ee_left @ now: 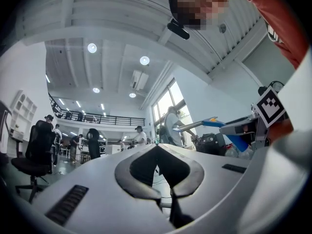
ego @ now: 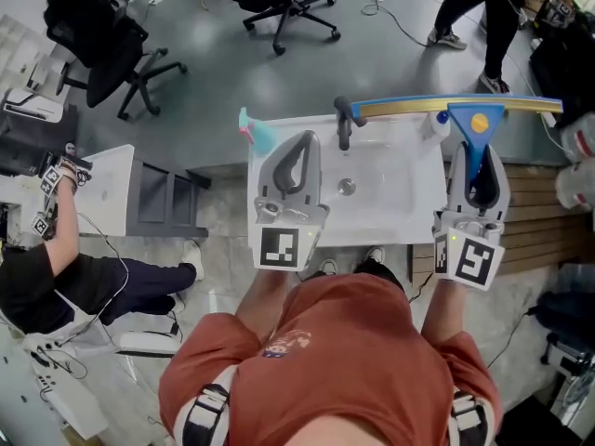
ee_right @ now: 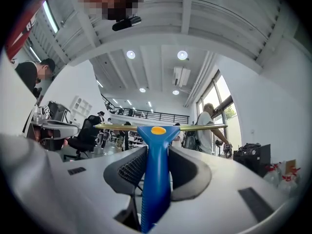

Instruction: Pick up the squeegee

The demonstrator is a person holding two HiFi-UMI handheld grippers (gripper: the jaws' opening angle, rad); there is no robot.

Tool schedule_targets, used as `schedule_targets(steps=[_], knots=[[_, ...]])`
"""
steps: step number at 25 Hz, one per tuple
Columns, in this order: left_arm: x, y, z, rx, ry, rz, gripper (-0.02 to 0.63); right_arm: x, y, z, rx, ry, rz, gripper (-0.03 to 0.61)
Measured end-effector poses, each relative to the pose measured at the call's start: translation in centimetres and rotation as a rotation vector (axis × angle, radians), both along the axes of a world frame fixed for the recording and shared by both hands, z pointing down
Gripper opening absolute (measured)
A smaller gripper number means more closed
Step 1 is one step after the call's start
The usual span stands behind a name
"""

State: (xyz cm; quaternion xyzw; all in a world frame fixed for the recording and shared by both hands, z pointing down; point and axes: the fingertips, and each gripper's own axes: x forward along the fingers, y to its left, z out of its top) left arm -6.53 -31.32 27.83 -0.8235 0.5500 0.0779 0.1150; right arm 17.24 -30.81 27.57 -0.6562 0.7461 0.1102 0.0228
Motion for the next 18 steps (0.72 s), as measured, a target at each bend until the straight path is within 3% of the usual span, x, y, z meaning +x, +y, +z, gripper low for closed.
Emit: schedule_targets(steps=[12,18], knots=[[1.4,0.2,0.4,-0.008,-0.004,0.017,0.018,1.3,0.4,1.6,-0.036,0.006,0.019,0.141],[1.5,0.3,0.5,-0.004,-0.007,0.015,0.018,1.4,0.2,1.4,-0.007,-0.005,0.035,0.141]])
